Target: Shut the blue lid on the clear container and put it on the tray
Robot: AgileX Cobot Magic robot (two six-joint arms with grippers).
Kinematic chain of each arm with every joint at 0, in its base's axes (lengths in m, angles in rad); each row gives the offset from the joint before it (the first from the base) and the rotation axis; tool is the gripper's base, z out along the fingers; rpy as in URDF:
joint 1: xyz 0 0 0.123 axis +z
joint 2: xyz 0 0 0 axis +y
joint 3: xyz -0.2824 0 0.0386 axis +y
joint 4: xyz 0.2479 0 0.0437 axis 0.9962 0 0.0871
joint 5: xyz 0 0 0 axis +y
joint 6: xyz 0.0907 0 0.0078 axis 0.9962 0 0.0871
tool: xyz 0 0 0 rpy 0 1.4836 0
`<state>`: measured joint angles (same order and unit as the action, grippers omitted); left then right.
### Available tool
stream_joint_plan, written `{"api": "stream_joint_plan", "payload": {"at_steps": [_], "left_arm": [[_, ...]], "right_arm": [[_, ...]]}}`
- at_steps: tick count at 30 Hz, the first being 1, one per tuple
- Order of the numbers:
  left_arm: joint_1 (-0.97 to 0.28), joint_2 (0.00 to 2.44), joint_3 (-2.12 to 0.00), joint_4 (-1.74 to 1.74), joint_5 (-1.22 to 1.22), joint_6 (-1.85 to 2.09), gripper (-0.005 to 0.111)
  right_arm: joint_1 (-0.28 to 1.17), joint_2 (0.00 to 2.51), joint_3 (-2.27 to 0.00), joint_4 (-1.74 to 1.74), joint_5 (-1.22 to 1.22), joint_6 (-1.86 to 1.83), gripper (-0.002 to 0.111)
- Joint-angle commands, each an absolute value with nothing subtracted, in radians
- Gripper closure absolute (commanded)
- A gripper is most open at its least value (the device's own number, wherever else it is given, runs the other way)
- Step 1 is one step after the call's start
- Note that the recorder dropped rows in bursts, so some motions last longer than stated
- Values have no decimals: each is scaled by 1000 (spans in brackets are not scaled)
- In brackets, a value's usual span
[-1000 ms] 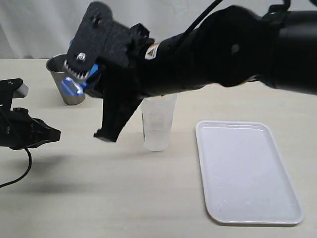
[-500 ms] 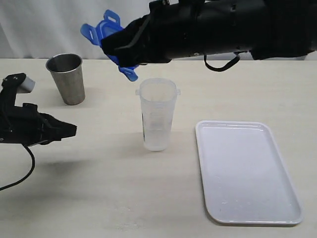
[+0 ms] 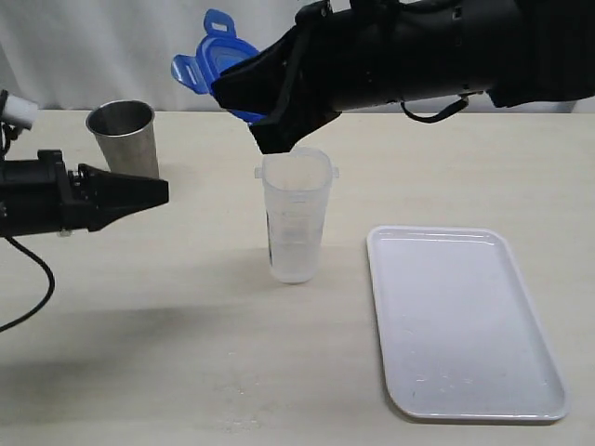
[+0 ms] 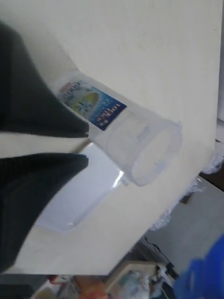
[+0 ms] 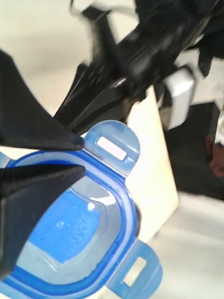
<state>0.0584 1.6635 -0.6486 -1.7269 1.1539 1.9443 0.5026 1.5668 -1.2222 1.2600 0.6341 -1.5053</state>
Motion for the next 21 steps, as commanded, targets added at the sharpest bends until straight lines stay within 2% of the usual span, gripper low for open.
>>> {"api": "stream_joint_plan", "payload": {"at_steps": [1, 3, 5, 16, 21], "left_arm": [[83, 1656, -740, -1744, 1221, 1743, 61], [71, 1656, -783, -1744, 1221, 1718, 52], [54, 1656, -810, -1744, 1221, 1699, 48], [45, 1656, -829, -1744, 1221, 1704, 49], [45, 1656, -841, -1744, 1221, 1752, 49]], "right_arm": [[551, 1561, -1221, 1147, 502, -1532, 104], [589, 1564, -1221, 1111, 459, -1532, 104], [626, 1567, -1221, 1102, 397, -1530, 104], [665, 1570, -1221, 1056, 230, -1522, 104], [665, 1589, -1221, 1056, 225, -1522, 104]]}}
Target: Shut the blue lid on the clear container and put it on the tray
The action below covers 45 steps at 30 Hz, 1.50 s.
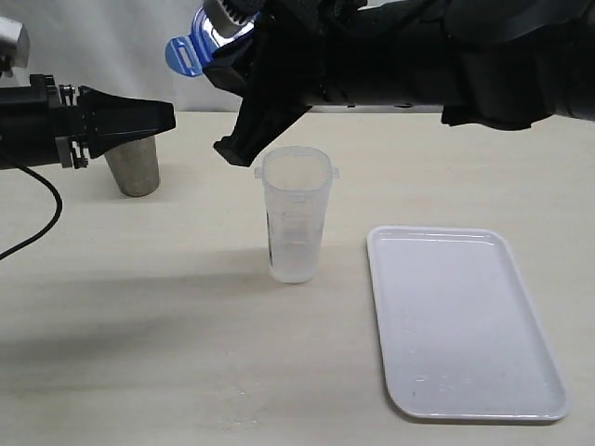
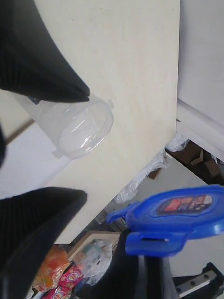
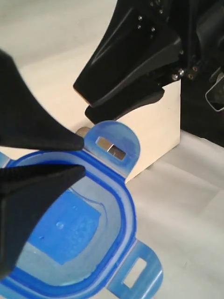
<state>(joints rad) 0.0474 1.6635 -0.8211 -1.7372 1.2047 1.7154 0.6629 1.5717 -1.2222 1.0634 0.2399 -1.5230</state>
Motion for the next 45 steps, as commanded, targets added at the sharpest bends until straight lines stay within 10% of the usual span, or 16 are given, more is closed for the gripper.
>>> {"api": "stream_joint_plan", "payload": {"at_steps": [1, 45], "left_arm": [[45, 1656, -853, -1744, 1221, 1752, 49], [-77, 1658, -991, -1744, 1026, 1674, 52]], "right_arm": [[665, 1595, -1221, 1056, 222, -1522, 104], [665, 1643, -1221, 1036, 167, -1532, 104]]}}
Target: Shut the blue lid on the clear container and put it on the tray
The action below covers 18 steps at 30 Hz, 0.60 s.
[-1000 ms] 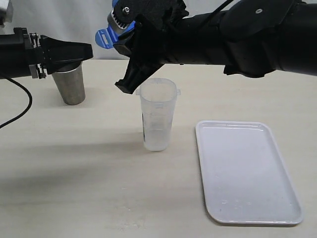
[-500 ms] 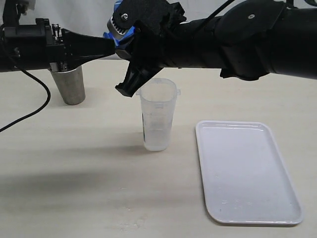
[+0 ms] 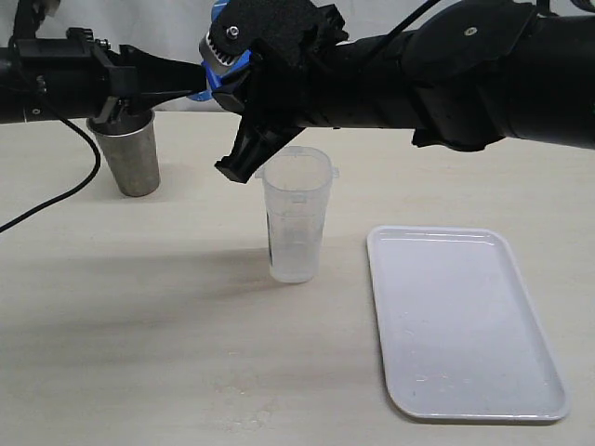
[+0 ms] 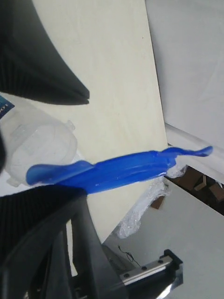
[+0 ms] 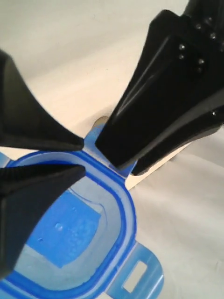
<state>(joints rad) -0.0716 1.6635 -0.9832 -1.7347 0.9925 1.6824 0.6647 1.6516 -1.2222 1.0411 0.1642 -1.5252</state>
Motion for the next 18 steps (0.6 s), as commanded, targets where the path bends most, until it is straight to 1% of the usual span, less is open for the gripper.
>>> {"api": "stream_joint_plan", "payload": {"at_steps": [1, 4, 8, 9, 12, 15, 18], "left_arm": [[-77, 1658, -991, -1744, 1035, 1674, 52], [-102, 1658, -991, -1744, 1037, 1674, 52], [-136, 1658, -991, -1744, 946, 1674, 52], [-137, 1658, -991, -1744, 928, 1674, 54], [-137, 1658, -991, -1744, 923, 1674, 67], [-137, 1658, -991, -1744, 927, 1674, 75], [-137, 1658, -991, -1744, 927, 1674, 79]], "right_arm": [[665, 1643, -1221, 1036, 167, -1532, 104], [665, 1643, -1221, 1036, 167, -1532, 104], [665, 1643, -1221, 1036, 166, -1532, 104], [665, 1643, -1221, 1036, 166, -1532, 104], [665, 1643, -1221, 1036, 159, -1532, 104], [665, 1643, -1221, 1036, 149, -1532, 104], [665, 1643, -1221, 1036, 125, -1532, 104]]}}
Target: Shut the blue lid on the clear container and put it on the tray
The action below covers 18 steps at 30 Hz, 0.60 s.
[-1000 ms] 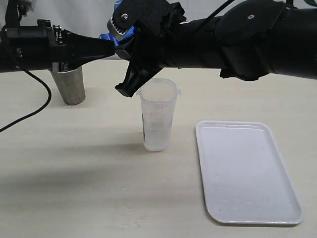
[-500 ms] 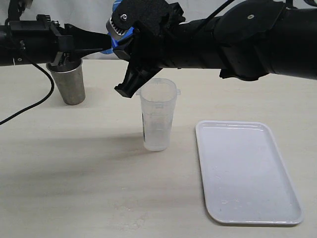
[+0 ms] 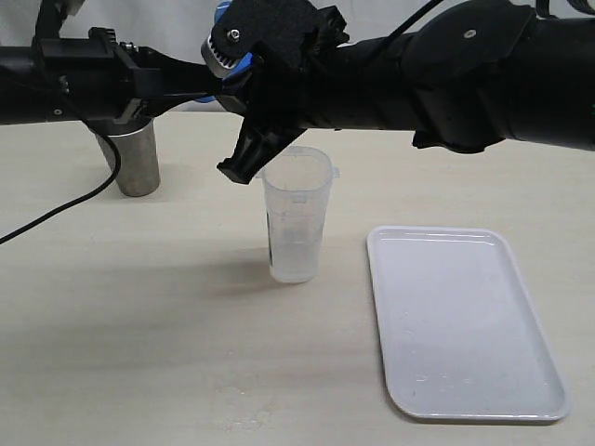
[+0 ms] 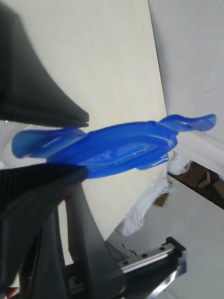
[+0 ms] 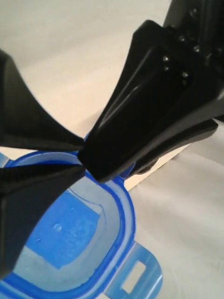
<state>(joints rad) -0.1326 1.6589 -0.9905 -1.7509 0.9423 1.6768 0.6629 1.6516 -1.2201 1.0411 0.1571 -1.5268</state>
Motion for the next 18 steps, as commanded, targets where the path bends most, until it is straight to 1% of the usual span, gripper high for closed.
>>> {"api": "stream_joint_plan", "payload": {"at_steps": [1, 5, 9, 10, 18], "left_arm": [[-137, 1658, -991, -1744, 927, 1674, 79], [-137, 1658, -991, -1744, 931, 1674, 87], [-137, 1658, -991, -1744, 931, 1677, 105], [-137, 1658, -991, -1744, 931, 1686, 107], [-137, 1658, -991, -1741, 931, 1729, 107]], "right_arm": [[665, 1643, -1221, 1036, 121, -1532, 104], [665, 1643, -1221, 1036, 108, -1532, 104], [665, 1643, -1221, 1038, 103, -1532, 104], [665, 1643, -1221, 1038, 106, -1532, 104], [665, 1643, -1221, 1038, 110, -1532, 104]]}}
